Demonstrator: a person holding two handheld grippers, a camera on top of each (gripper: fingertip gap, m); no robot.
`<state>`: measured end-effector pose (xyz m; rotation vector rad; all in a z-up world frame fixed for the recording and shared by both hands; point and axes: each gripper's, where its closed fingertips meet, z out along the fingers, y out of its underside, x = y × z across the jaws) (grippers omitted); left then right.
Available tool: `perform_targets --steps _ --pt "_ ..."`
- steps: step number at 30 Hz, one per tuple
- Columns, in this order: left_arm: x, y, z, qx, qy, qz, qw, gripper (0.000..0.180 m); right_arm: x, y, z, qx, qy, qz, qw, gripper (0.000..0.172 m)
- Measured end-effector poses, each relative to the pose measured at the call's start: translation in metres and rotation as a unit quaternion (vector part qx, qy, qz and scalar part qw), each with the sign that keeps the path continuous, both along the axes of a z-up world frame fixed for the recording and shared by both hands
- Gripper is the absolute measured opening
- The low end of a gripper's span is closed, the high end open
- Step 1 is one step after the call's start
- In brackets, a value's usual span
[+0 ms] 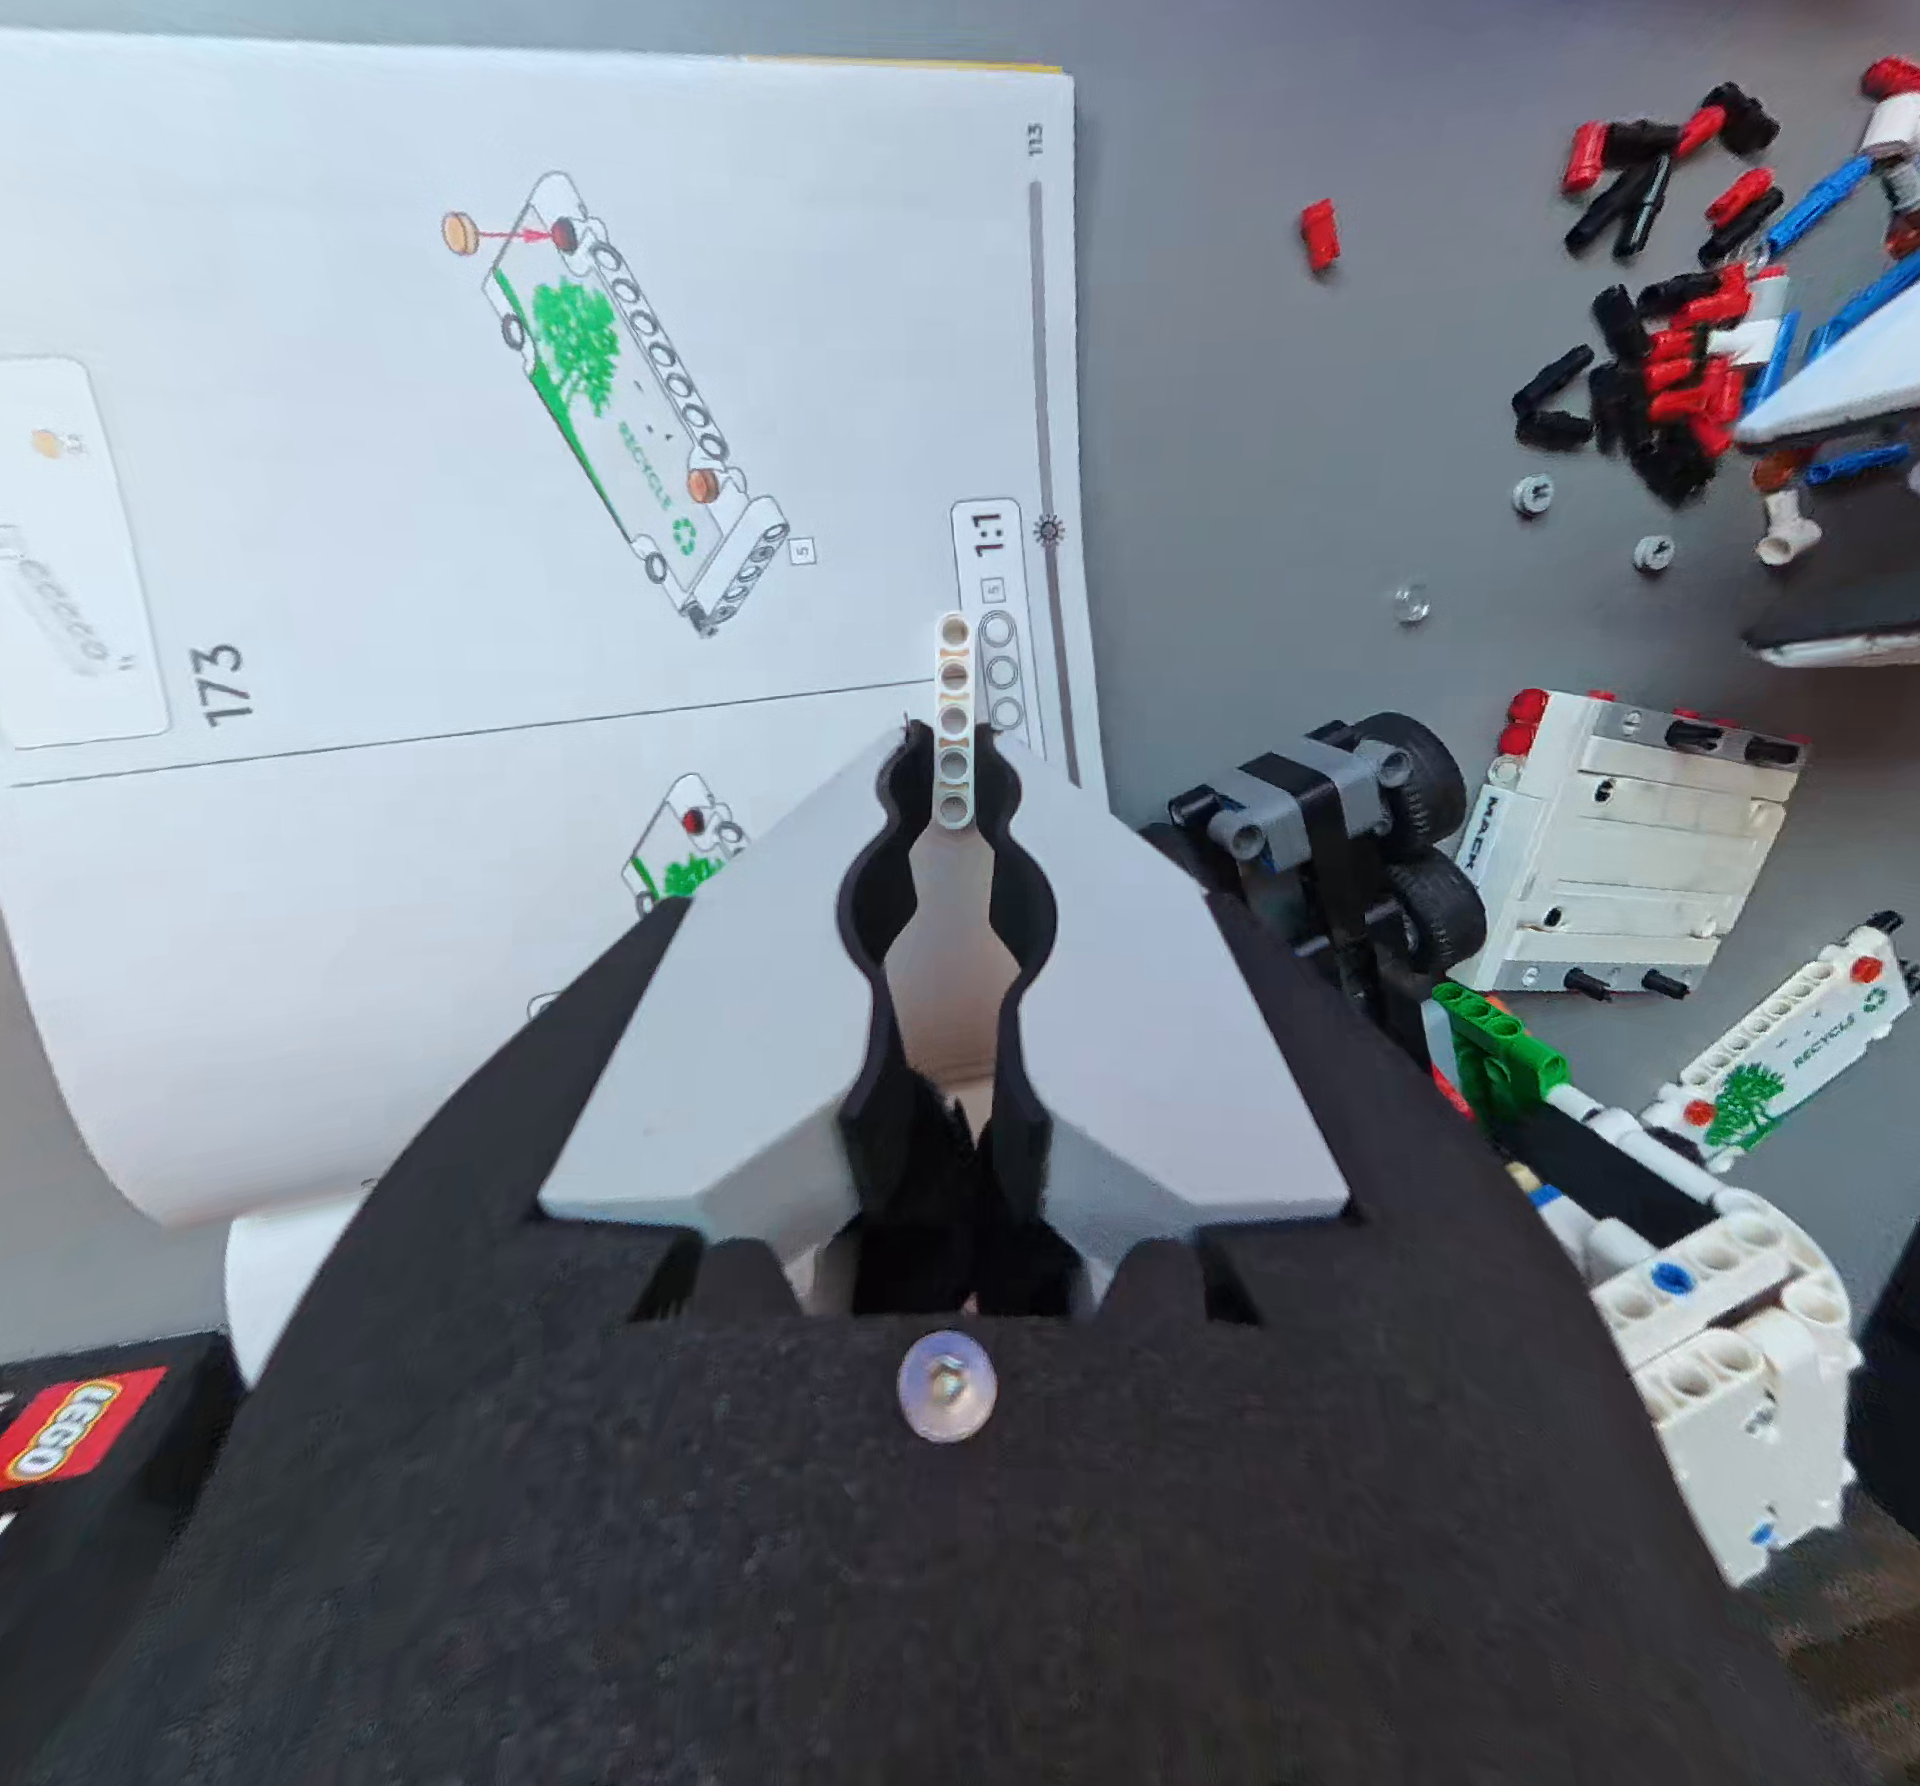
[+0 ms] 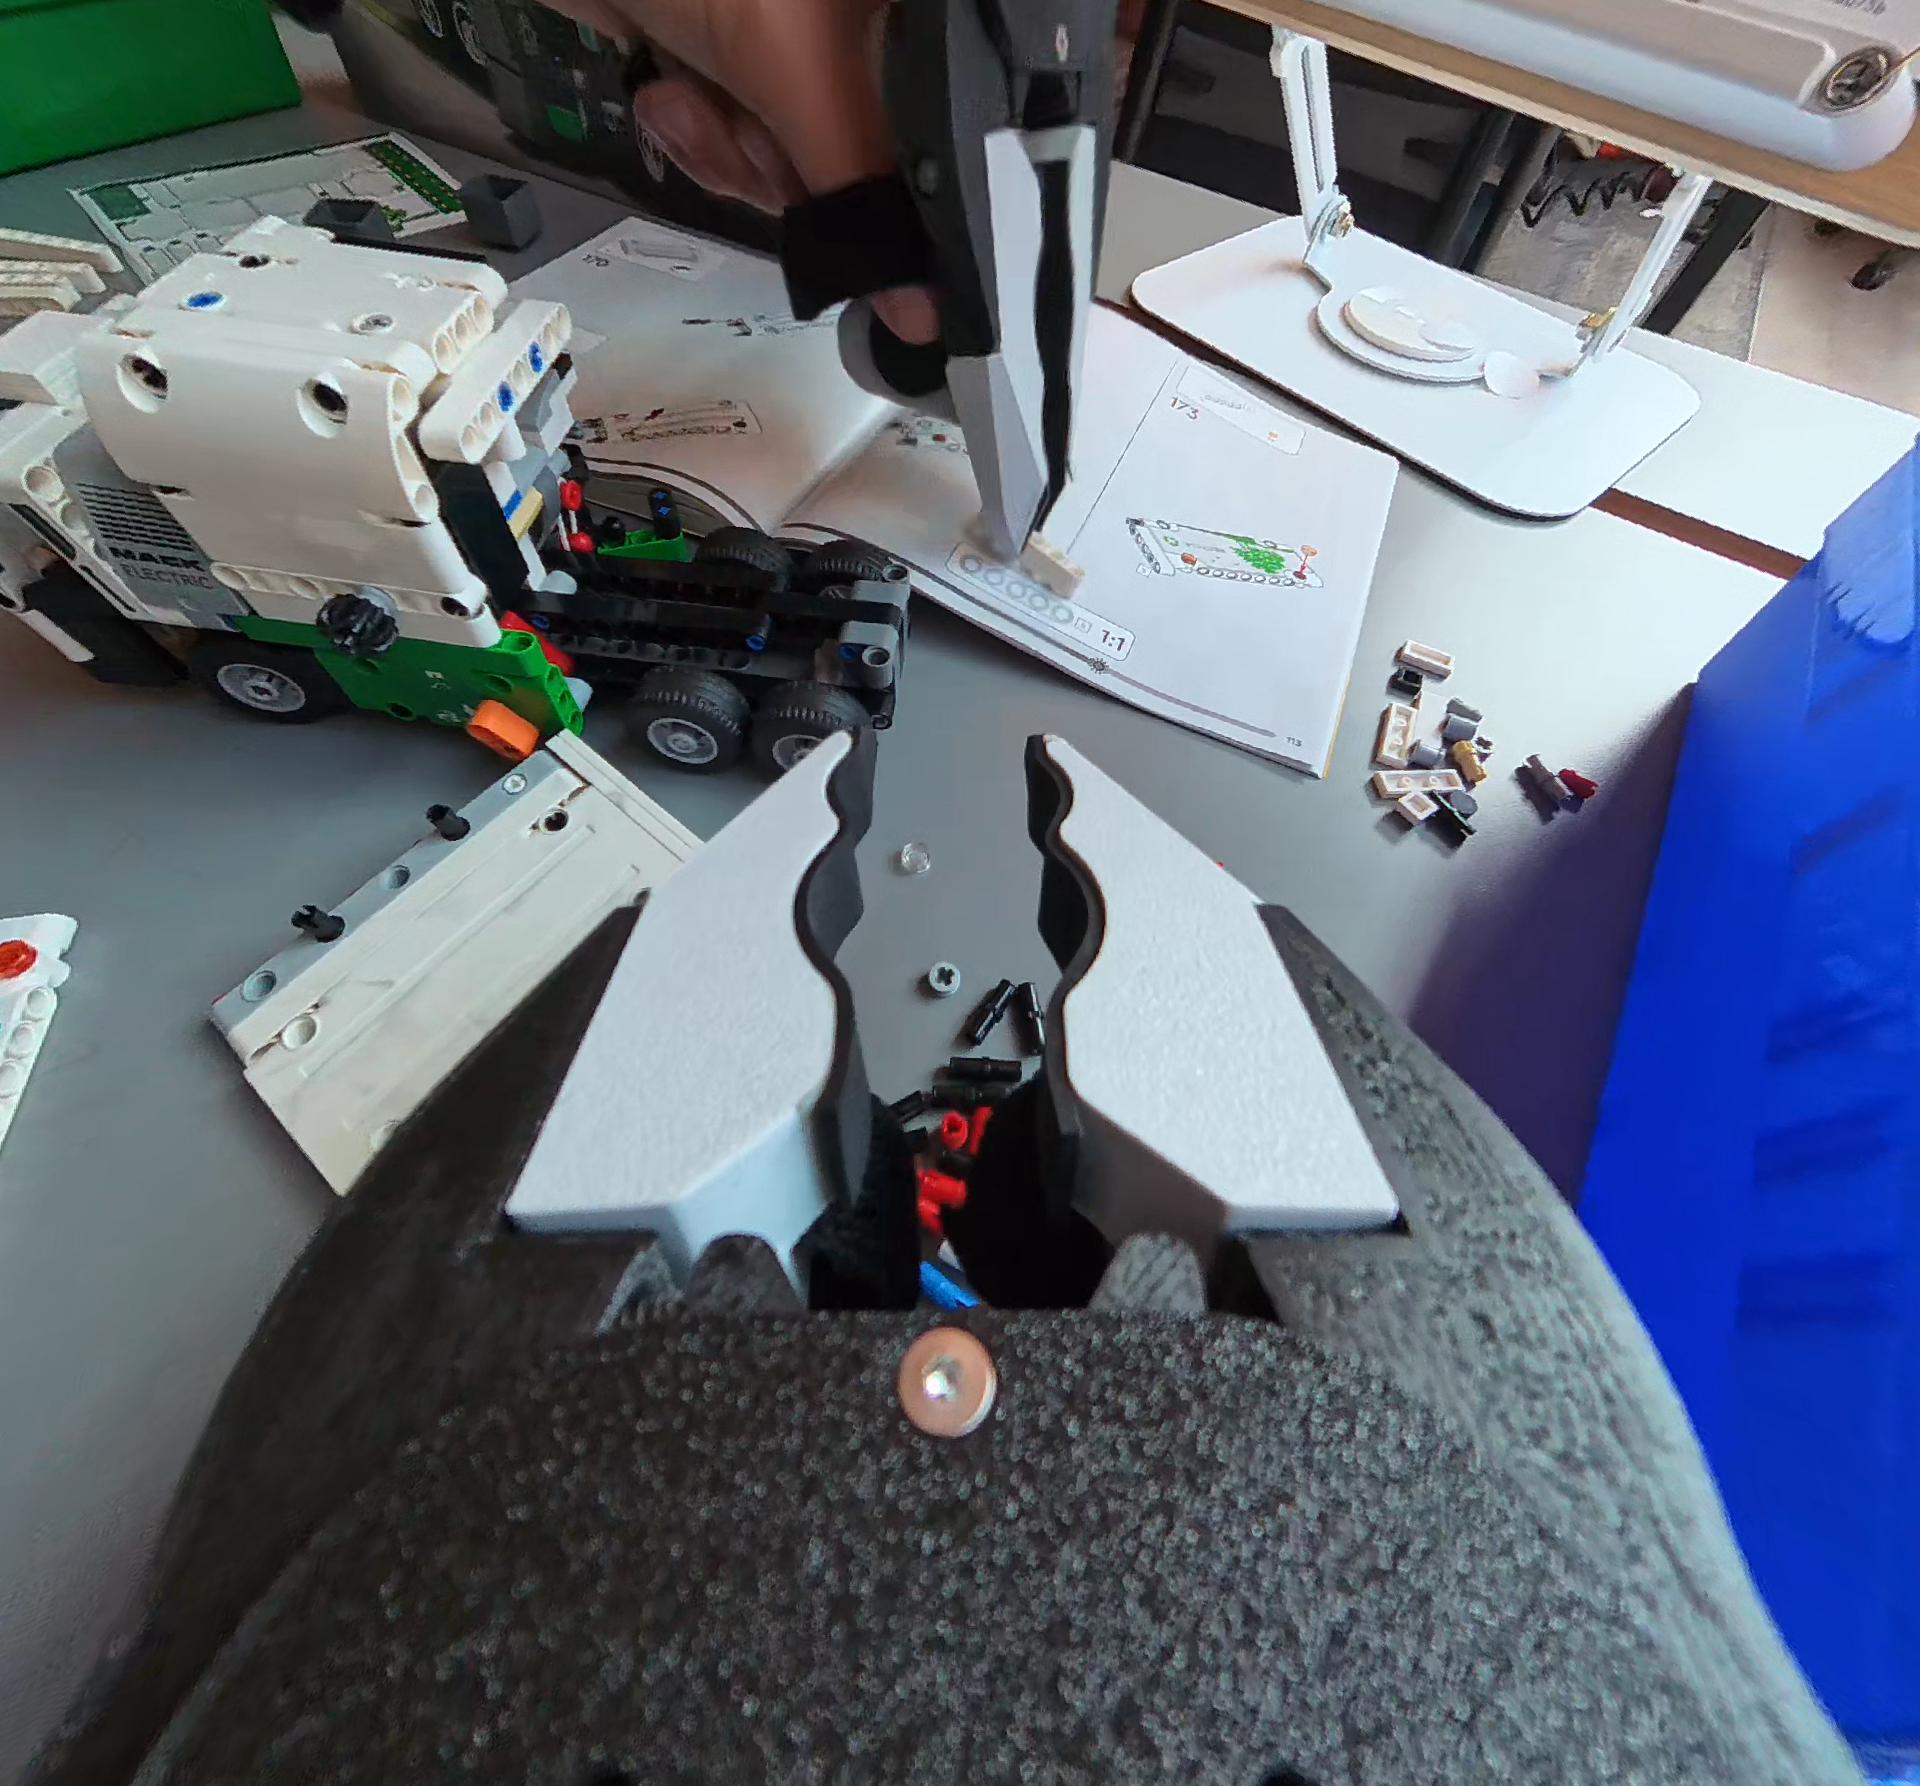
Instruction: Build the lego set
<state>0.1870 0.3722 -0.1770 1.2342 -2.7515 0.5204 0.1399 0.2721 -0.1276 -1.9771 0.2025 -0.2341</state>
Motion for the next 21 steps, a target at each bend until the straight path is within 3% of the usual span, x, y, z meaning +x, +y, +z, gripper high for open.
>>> perform_targets --steps 1,9,21 --pt "0.000 -0.002 -0.003 -0.006 0.015 0.004 1.000 0.006 0.000 0.000 -0.001 -0.003 -0.004 -0.001 1.000 0.028" --pt "-0.007 -0.013 -0.009 -0.026 0.099 0.056 0.993 0.006 0.000 0.000 -0.001 -0.002 0.000 0.001 1.000 0.028" --pt "-0.008 -0.008 -0.012 0.044 0.058 0.006 0.997 0.006 -0.002 0.000 -0.003 -0.008 0.000 0.004 1.000 0.028"
